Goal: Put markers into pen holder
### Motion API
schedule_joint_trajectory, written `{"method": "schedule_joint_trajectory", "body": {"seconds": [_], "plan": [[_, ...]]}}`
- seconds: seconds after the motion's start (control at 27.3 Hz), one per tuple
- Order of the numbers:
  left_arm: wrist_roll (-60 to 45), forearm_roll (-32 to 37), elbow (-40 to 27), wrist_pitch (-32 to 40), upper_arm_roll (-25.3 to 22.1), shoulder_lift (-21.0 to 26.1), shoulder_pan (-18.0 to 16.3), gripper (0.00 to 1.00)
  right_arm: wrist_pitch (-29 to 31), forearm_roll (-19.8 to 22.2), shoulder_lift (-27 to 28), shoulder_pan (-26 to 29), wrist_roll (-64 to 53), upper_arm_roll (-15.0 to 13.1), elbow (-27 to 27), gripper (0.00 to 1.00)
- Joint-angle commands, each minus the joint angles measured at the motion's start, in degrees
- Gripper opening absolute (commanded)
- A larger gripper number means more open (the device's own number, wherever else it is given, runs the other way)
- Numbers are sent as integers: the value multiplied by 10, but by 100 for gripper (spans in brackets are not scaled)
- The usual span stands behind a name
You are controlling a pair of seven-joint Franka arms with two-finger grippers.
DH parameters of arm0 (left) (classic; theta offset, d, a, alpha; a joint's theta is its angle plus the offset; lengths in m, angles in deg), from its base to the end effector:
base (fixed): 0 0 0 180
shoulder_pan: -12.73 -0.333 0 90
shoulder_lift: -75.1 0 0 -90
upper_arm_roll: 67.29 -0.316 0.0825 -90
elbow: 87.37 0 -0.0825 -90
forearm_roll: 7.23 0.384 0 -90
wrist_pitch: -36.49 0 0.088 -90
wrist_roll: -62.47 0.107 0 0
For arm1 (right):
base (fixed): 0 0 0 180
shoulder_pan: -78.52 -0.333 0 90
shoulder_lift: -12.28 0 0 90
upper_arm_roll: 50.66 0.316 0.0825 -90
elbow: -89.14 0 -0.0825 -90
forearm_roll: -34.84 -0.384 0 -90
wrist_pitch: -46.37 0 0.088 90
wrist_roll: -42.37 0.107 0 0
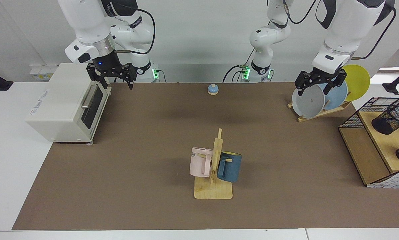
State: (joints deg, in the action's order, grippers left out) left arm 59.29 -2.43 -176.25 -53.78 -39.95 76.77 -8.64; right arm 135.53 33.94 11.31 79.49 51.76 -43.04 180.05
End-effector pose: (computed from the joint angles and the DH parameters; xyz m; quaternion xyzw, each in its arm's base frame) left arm 0.5613 -0.0458 0.6199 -0.9991 0.0245 -0.0020 0.0351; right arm 0.5437 0.0657 0.6250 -0.9997 0.0239 0.0078 0.0057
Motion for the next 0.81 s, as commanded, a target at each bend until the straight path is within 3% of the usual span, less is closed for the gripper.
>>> {"method": "schedule_joint_trajectory", "body": {"seconds": [0.0,0.15,0.55,0.77], "plan": [[-2,-21,-2,5,-124,-7,121,100,7,-11,-6,11,6,6,7,100],[1,-29,-3,0,-194,-11,188,100,6,-10,-6,11,6,6,6,100],[3,-27,-4,-3,-261,-14,274,100,7,-11,-6,11,6,6,6,100],[-1,-26,-4,1,-267,-25,294,100,7,-11,-7,11,6,6,6,100]]}}
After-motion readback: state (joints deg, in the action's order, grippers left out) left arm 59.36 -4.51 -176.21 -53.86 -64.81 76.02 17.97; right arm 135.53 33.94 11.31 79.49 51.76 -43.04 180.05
